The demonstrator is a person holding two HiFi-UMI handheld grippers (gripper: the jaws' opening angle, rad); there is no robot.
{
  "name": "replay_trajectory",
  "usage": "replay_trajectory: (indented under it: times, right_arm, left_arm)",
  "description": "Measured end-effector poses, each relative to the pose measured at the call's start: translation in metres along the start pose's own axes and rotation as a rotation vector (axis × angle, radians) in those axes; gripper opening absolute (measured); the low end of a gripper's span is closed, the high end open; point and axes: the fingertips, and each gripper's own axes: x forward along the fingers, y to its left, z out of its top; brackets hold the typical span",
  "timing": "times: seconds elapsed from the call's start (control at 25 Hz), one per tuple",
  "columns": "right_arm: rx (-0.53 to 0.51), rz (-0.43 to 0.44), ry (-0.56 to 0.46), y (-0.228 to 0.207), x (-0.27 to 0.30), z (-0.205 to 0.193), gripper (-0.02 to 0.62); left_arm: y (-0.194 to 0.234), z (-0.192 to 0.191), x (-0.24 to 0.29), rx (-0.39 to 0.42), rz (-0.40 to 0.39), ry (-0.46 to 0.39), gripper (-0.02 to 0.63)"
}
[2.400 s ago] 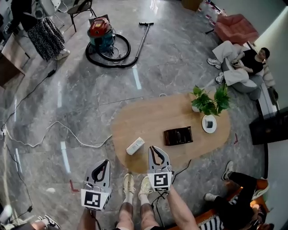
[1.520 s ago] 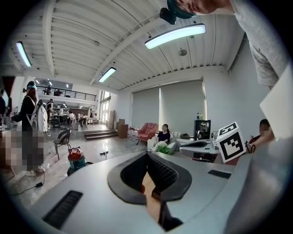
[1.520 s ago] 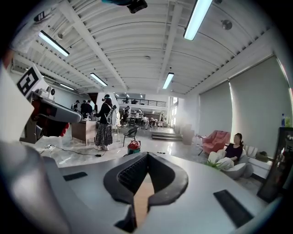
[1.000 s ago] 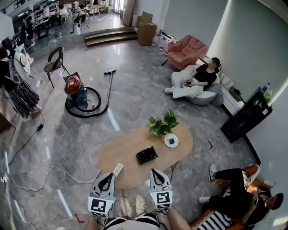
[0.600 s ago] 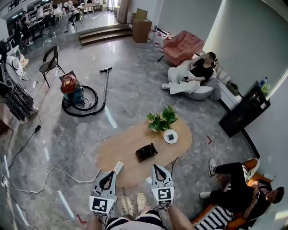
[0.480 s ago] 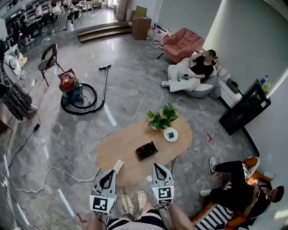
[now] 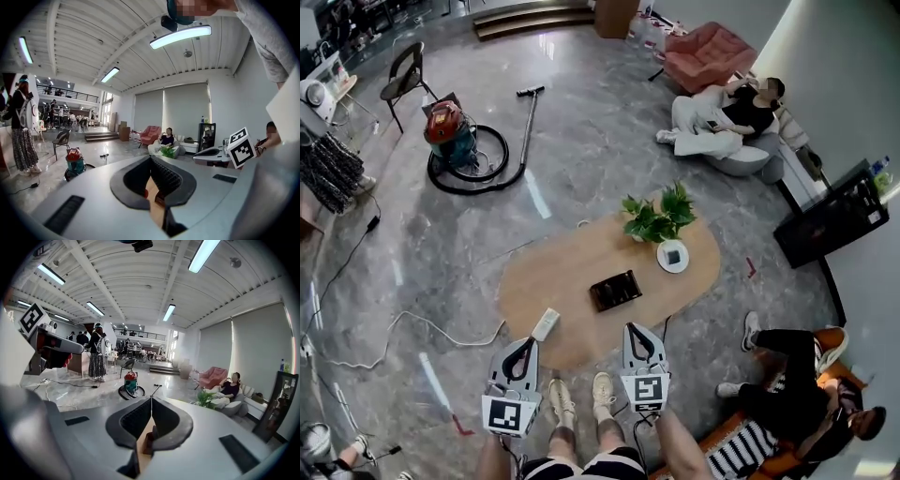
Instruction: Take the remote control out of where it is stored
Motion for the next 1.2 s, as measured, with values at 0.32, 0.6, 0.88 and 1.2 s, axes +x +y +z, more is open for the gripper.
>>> replay_trajectory:
  times: [0.32, 0.6, 0.88, 1.2]
  right_arm:
    - [-0.015, 0.051, 0.039, -0.001, 0.047, -0.057, 0.009]
    - [-0.040, 0.064, 0.064, 0.000, 0.083, -0.105, 0.011]
    - [-0.088, 0.088, 0.127, -0.002, 0.120, -0.152, 0.050]
    - [-0.114, 0.109, 0.162, 0.003, 0.146, -0.181, 0.112]
  left_arm:
    - [0.012, -0.058, 0.023, -0.035, 0.053, 0.055, 0.005]
    - [0.018, -0.094, 0.040, -0.050, 0.083, 0.060, 0.006]
    - [0.021, -0.132, 0.050, -0.059, 0.098, 0.092, 0.005]
    - [0.020, -0.156, 0.045, -0.076, 0.109, 0.120, 0.005]
